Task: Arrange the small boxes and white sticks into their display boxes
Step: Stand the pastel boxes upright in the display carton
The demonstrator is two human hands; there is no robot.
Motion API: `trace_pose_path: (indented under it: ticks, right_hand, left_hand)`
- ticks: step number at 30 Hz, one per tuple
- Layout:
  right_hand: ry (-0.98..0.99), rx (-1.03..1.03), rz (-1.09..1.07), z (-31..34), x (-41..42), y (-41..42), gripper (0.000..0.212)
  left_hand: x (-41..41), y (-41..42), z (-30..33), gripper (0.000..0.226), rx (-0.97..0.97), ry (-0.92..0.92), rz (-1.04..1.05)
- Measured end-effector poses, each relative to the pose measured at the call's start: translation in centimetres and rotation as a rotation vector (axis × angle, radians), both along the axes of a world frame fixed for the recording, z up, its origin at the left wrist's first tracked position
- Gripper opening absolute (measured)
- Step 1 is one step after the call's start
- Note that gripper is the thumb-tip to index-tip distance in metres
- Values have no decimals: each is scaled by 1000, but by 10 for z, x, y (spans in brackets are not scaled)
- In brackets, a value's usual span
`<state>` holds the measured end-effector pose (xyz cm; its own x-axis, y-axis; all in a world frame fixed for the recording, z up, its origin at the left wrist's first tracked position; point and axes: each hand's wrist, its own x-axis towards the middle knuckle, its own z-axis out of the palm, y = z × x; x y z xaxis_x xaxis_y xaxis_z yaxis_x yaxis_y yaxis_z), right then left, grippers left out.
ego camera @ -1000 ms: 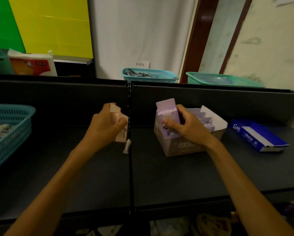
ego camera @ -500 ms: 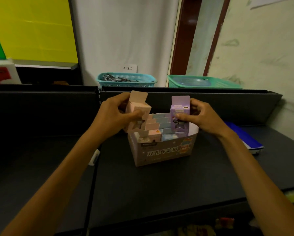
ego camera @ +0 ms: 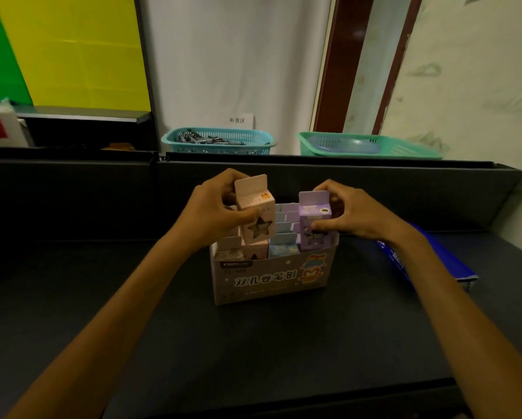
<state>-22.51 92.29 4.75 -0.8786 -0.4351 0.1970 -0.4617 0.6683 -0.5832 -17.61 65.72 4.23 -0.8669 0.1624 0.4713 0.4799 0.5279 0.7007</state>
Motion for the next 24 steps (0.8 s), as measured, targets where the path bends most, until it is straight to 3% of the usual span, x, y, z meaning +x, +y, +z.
trace_pose_path:
  ticks: [8,16,24]
  right_hand:
    - [-123,121,65,-3,-14,3,46]
    - [-61,357,55,-12,-18,2,38]
    - [-6,432,44,-12,-16,-3,41]
  left_hand:
    - [-7,8,-7,50,-134,-46,4]
    - [-8,16,-5,48,-177,-135,-17]
    - [-10,10,-6,48,-216,-156,7]
